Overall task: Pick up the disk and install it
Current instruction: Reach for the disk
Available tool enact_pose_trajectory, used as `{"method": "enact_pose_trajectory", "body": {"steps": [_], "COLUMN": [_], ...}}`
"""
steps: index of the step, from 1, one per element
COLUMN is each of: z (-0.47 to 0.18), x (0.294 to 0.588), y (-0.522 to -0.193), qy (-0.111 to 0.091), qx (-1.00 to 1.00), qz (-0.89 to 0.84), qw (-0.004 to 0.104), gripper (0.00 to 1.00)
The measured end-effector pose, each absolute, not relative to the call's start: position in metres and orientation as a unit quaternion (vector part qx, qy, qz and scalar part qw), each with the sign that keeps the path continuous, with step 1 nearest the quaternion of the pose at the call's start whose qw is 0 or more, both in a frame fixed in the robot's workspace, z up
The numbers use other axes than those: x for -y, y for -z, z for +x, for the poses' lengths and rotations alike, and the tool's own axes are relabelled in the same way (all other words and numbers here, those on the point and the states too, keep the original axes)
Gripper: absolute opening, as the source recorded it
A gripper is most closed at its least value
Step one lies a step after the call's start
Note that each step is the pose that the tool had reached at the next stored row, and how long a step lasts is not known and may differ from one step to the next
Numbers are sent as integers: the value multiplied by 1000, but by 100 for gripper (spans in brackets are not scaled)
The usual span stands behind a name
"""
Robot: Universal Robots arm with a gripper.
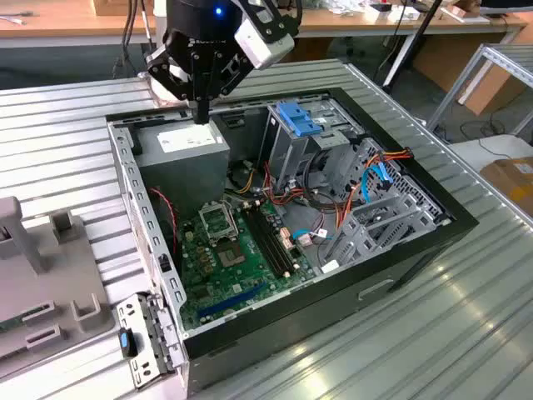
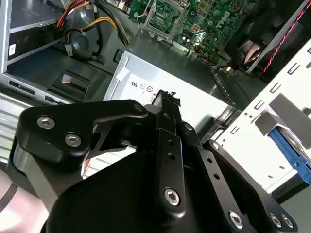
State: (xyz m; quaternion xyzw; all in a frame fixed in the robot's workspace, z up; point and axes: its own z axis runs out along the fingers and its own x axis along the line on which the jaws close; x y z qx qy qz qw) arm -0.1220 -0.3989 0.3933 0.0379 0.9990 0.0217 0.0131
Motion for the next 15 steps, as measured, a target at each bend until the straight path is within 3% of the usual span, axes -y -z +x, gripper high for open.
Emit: {"method": "enact_pose_trajectory", "body": {"steps": [15], "z": [-127], "x": [399], "y": [-393], "qy": [-22], "qx": [-999], "qz": [38], "qw": [13], "gripper": [11]}}
